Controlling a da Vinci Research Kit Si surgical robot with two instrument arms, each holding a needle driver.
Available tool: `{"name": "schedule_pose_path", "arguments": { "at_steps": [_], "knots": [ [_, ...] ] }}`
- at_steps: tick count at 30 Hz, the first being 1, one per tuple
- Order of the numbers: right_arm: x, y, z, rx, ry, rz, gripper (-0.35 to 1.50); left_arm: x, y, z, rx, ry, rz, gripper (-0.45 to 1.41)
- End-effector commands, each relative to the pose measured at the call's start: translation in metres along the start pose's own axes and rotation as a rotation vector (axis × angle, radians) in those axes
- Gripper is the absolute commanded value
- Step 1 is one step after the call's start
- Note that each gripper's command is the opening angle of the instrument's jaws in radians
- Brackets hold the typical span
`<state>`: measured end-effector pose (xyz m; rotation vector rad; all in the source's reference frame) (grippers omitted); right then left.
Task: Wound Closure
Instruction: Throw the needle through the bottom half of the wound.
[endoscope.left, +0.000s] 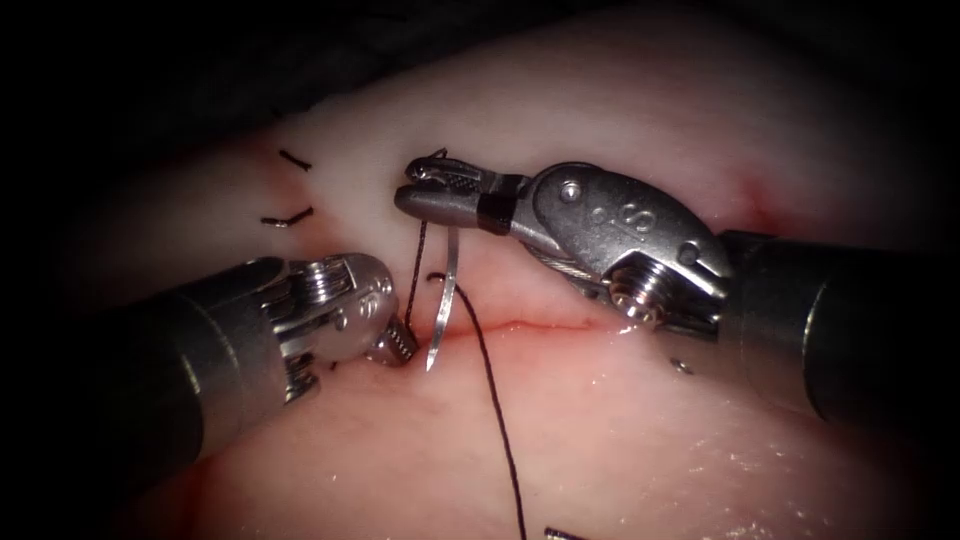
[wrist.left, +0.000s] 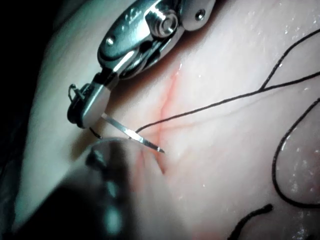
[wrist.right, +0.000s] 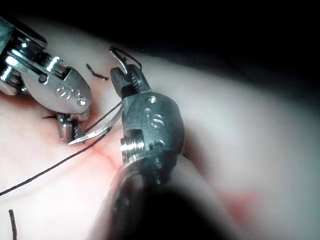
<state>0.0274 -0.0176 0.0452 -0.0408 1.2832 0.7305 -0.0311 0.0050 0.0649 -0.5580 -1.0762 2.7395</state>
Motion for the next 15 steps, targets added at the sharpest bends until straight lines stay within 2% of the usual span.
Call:
{"name": "schedule_pose_path", "arguments": {
  "at_steps": [1, 7, 15],
  "knots": [
    [0.0006, 0.0003, 0.0017, -0.005, 0.011, -0.015, -0.35, 0.0006, -0.0007, -0.0004, 0.003, 0.002, -0.002, 0.09],
    [0.0003, 0.0, 0.0019, -0.01, 0.016, -0.09, -0.35, 0.0008, -0.0003, -0.001, 0.006, 0.0, -0.007, 0.26],
    [-0.0008, -0.0015, 0.0017, 0.003, 0.028, -0.21, -0.35, 0.0013, -0.0002, -0.0013, 0.01, 0.007, -0.012, 0.21]
  ]
}}
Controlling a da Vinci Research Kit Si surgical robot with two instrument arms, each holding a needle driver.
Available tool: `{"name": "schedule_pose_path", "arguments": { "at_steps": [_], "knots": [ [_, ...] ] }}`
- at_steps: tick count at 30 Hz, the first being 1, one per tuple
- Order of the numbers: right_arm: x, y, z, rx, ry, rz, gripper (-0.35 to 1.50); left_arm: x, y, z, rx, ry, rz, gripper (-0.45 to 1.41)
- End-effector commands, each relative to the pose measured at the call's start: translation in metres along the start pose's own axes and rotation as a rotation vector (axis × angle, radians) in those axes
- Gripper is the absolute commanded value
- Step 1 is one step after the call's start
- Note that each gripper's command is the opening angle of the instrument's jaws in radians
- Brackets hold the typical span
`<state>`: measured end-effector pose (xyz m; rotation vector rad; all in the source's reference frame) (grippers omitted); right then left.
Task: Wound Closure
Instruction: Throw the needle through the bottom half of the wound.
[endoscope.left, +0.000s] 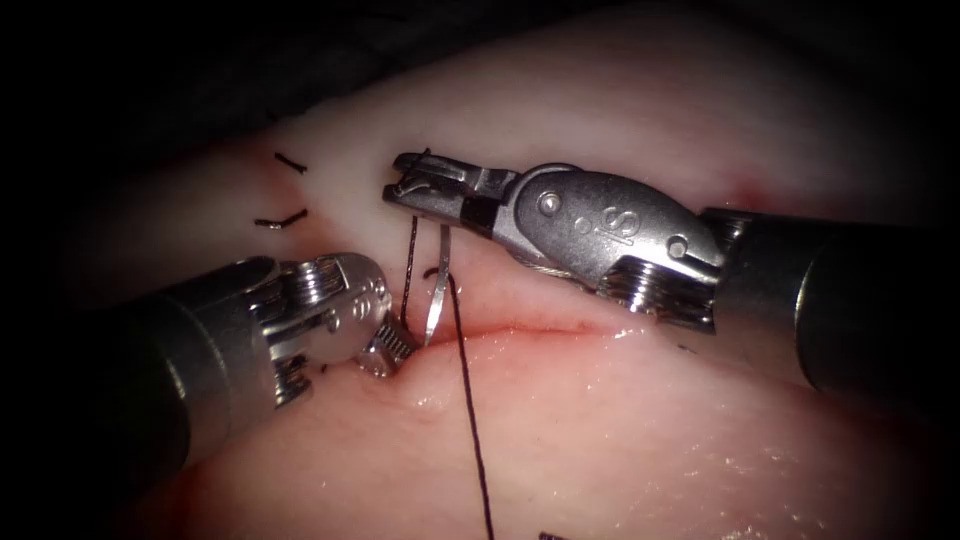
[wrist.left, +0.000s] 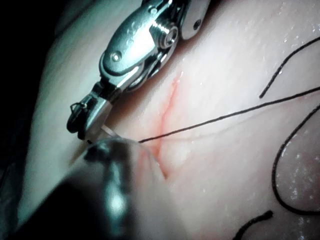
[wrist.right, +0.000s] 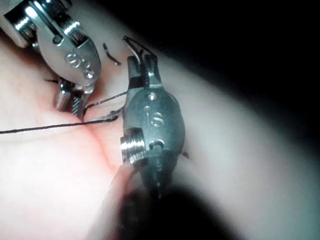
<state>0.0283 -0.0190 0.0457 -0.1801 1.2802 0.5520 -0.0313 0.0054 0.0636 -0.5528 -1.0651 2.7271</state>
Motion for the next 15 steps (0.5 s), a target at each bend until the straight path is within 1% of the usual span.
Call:
{"name": "schedule_pose_path", "arguments": {
  "at_steps": [1, 9, 15],
  "knots": [
    [0.0, -0.0005, 0.0012, 0.004, 0.004, -0.013, -0.35, 0.0007, -0.0009, -0.0002, 0.003, 0.003, 0.003, 0.21],
    [-0.0021, -0.0047, -0.0001, 0.013, 0.004, -0.064, -0.35, 0.0007, -0.001, -0.0003, 0.004, 0.012, -0.008, 0.19],
    [-0.0031, -0.0068, -0.0002, 0.015, 0.0, -0.081, -0.35, 0.0007, -0.0009, -0.0006, 0.006, 0.018, -0.009, 0.15]
  ]
}}
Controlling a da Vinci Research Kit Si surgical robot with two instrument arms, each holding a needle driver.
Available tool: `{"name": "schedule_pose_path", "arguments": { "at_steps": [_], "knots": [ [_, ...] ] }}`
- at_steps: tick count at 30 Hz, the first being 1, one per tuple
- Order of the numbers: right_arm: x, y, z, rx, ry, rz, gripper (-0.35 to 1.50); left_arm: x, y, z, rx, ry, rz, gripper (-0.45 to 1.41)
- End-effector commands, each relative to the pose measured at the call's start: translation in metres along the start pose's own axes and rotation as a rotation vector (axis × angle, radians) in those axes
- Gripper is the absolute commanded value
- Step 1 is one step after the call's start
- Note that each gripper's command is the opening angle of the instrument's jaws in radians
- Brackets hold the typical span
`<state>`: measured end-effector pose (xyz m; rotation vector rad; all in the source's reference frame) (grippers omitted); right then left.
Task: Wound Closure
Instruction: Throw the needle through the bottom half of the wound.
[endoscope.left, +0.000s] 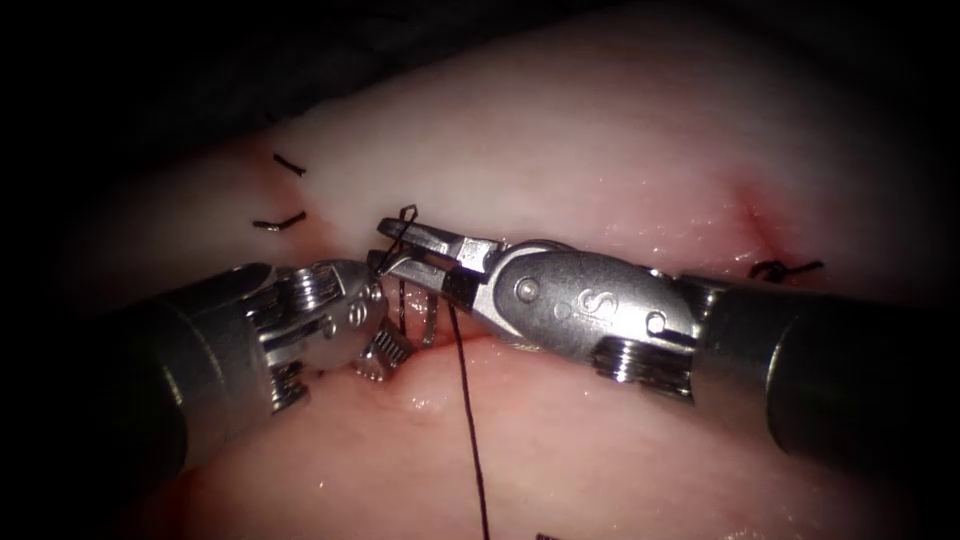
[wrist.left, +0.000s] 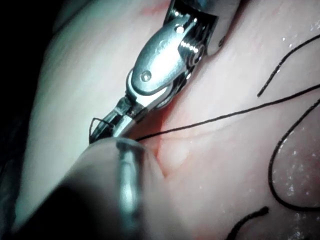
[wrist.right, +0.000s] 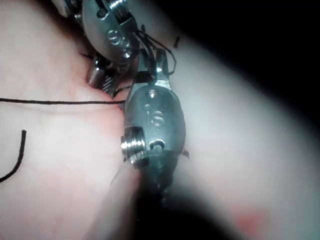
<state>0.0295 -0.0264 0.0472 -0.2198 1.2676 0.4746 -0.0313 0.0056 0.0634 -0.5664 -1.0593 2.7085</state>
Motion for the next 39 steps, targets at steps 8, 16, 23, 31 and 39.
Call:
{"name": "schedule_pose_path", "arguments": {
  "at_steps": [8, 16, 23, 31, 39],
  "knots": [
    [0.0004, 0.0009, 0.0016, -0.001, -0.005, 0.043, -0.35, 0.0011, 0.0, -0.0044, 0.137, 0.078, -0.021, 0.1],
    [-0.0007, -0.0004, 0.0014, 0.01, -0.006, 0.064, -0.35, 0.002, 0.0025, -0.0074, 0.179, 0.093, -0.033, 0.02],
    [-0.001, 0.0004, 0.0013, 0.014, -0.034, 0.111, -0.35, 0.0012, 0.0053, -0.0079, 0.197, 0.13, -0.028, 0.02],
    [-0.0007, 0.0028, 0.0016, 0.018, -0.07, 0.356, -0.35, 0.0006, 0.0103, -0.0063, 0.282, 0.228, -0.011, -0.06],
    [-0.0018, 0.0047, 0.0022, 0.035, -0.121, 0.59, -0.35, 0.0015, 0.013, -0.004, 0.287, 0.285, 0.009, -0.13]
  ]
}}
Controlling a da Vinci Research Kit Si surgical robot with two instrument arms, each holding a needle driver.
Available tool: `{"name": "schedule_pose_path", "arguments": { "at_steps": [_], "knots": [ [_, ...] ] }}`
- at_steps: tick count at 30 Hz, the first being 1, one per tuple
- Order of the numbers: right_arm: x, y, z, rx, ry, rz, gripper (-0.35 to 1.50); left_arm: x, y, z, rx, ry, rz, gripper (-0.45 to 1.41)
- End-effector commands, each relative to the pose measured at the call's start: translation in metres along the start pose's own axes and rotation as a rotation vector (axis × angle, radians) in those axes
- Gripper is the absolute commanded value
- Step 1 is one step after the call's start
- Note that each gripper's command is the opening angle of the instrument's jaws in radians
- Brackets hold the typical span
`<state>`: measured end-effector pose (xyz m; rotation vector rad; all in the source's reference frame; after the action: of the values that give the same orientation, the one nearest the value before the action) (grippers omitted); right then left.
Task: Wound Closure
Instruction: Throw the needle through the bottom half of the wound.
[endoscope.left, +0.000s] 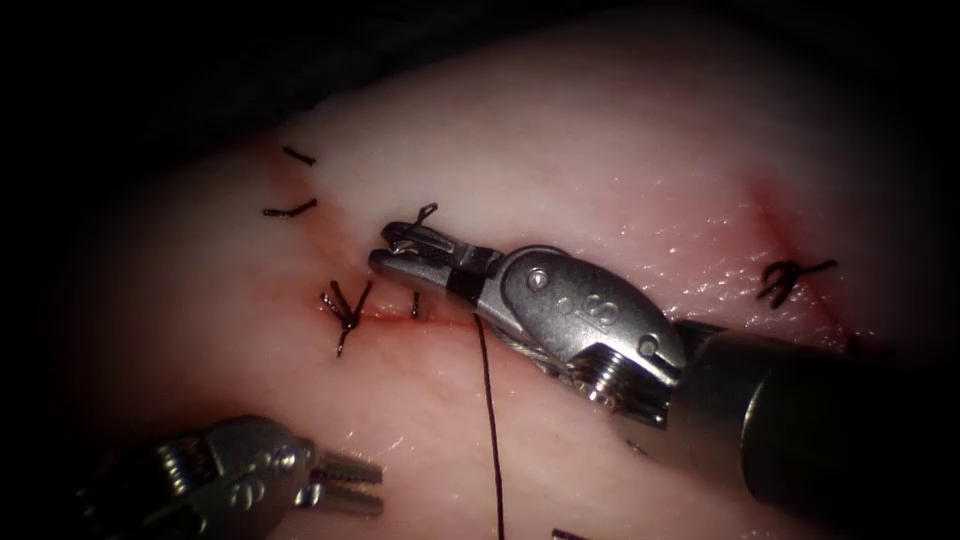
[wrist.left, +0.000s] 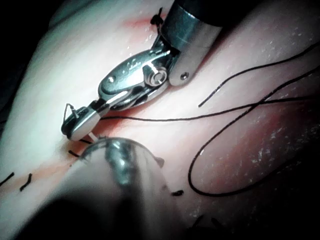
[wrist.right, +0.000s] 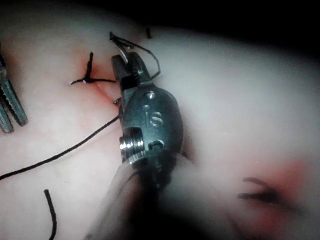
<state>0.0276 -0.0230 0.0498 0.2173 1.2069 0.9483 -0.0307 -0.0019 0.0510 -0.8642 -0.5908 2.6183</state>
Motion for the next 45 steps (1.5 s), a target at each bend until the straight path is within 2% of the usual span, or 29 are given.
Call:
{"name": "schedule_pose_path", "arguments": {
  "at_steps": [1, 11, 15, 20, 32, 39, 45],
  "knots": [
    [0.0008, 0.0006, 0.0017, 0.004, 0.0, 0.029, -0.35, 0.0008, -0.0009, 0.0006, 0.005, 0.007, -0.002, -0.15],
    [0.0011, 0.0027, 0.002, -0.003, 0.007, 0.139, -0.35, 0.0009, -0.0028, 0.0014, 0.017, 0.045, -0.011, -0.2],
    [0.0015, 0.0031, 0.002, -0.006, 0.026, 0.175, -0.35, 0.0005, -0.0036, 0.0011, 0.02, 0.061, -0.014, -0.3],
    [0.0026, 0.0034, 0.002, -0.01, 0.029, 0.194, -0.35, -0.0007, -0.0043, 0.0024, 0.007, 0.078, 0.003, -0.32],
    [0.0025, 0.0033, 0.0022, 0.001, 0.029, 0.27, -0.35, -0.0018, -0.0042, 0.0042, -0.003, 0.089, -0.001, -0.32],
    [0.0019, 0.0027, 0.0027, 0.023, 0.027, 0.428, -0.35, -0.0017, -0.0039, 0.004, -0.004, 0.089, -0.002, -0.32],
    [0.0013, 0.0018, 0.0029, -0.016, -0.026, 0.561, -0.35, -0.0018, -0.0037, 0.0038, -0.005, 0.088, 0.0, -0.32]
  ]
}}
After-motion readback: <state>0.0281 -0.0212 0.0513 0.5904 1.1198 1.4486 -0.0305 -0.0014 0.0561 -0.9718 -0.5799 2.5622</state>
